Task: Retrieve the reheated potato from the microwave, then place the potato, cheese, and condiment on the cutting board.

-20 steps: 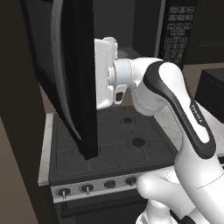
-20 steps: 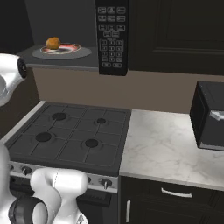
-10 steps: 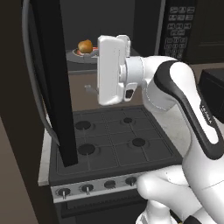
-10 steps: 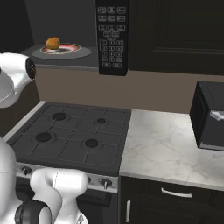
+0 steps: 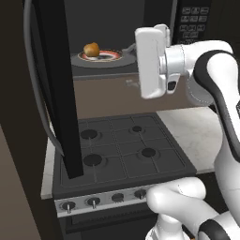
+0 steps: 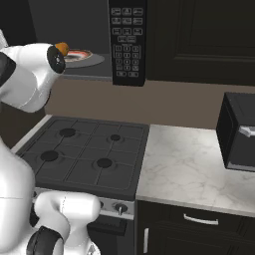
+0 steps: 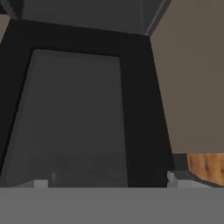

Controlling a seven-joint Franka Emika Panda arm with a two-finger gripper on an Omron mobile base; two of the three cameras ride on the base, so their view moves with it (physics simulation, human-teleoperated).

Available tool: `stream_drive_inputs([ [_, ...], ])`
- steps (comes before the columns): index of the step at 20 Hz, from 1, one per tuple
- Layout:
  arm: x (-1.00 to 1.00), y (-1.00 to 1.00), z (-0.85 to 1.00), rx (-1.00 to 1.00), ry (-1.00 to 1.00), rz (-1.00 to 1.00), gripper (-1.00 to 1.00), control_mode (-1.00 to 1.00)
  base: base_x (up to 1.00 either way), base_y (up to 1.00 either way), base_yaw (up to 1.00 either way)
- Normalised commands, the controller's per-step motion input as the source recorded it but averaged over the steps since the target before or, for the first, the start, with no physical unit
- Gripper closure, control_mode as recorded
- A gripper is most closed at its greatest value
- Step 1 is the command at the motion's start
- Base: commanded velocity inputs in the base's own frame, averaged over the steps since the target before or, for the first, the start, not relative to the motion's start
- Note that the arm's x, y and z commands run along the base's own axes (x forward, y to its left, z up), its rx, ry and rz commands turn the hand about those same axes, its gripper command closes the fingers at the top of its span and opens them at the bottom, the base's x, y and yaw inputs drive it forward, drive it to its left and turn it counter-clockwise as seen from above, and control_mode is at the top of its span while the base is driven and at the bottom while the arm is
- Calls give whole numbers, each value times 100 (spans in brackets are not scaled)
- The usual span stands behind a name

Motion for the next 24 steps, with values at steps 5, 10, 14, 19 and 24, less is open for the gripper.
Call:
stream_drive_inputs([
  [5,56,-40,18,-34,-12,-9,-100,-100,0,0,0],
  [10,34,-15,2,-36,-18,-2,-100,-100,0,0,0],
  [14,17,-4,-8,-34,-25,0,-100,-100,0,0,0],
  [19,43,-20,0,-29,-22,3,-100,-100,0,0,0],
  [24,40,-3,-17,-27,-17,1,-100,-100,0,0,0],
])
